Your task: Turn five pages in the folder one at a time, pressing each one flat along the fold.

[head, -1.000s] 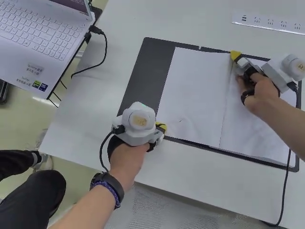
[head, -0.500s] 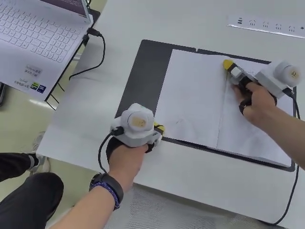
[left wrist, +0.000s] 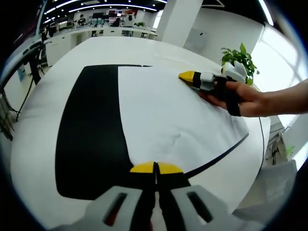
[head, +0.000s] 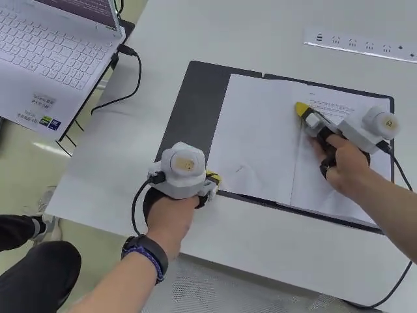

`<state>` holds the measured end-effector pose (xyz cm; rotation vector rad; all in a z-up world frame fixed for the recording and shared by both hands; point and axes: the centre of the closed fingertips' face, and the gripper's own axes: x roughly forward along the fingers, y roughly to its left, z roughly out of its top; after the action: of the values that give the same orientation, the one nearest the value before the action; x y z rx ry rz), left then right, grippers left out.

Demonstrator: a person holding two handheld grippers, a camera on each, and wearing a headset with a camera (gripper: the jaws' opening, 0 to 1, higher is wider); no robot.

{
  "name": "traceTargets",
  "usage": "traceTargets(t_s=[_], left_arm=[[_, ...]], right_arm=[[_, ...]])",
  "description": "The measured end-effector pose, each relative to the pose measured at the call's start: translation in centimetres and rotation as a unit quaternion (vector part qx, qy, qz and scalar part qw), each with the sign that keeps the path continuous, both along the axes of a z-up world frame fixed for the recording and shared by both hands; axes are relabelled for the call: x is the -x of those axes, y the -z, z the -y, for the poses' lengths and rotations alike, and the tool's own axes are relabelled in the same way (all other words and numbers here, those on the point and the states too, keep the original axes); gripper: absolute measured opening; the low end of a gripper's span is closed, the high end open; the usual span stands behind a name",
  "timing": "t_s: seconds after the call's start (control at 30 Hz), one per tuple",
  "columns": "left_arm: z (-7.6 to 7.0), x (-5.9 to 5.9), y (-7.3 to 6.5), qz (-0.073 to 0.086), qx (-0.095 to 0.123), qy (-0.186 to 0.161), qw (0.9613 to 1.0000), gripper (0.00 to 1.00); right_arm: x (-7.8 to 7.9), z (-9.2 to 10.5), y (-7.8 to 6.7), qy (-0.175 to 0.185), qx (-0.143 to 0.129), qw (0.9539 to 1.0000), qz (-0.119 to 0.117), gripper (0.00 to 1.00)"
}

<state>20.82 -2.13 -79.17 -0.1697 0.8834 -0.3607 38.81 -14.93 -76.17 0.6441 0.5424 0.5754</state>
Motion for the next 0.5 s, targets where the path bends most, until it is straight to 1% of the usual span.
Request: traceTargets(t_s=[0.13,0.2,0.3,0.43,0.5], left_arm=[[0.0,0.0,0.0,0.002,0.001,-0.004,1.0,0.0],[0.0,0.0,0.0,0.002,0.002,-0.005,1.0,0.0],[0.0,0.0,0.0,-0.001,0.006,-0.011,0.9999,0.0],[-0.1,0.0,0.0,-0.002,0.007,-0.016,0.9998,0.0],[0.0,0.1,0.0,-0.001,0.006,-0.017,0.9998,0.0]], right_arm=[[1.5,0.1,-0.1,-0.003,-0.005,1.0,-0.002,0.0],[2.2,0.3,0.0,0.001,-0.016,0.9998,-0.007,0.0],[3.4,0.4,0.0,0.005,-0.031,0.9995,-0.007,0.0],[4.9,0.4,-0.2,0.005,-0.038,0.9993,-0.004,0.0],[5.3,0.5,-0.2,0.007,-0.041,0.9991,-0.005,0.0]])
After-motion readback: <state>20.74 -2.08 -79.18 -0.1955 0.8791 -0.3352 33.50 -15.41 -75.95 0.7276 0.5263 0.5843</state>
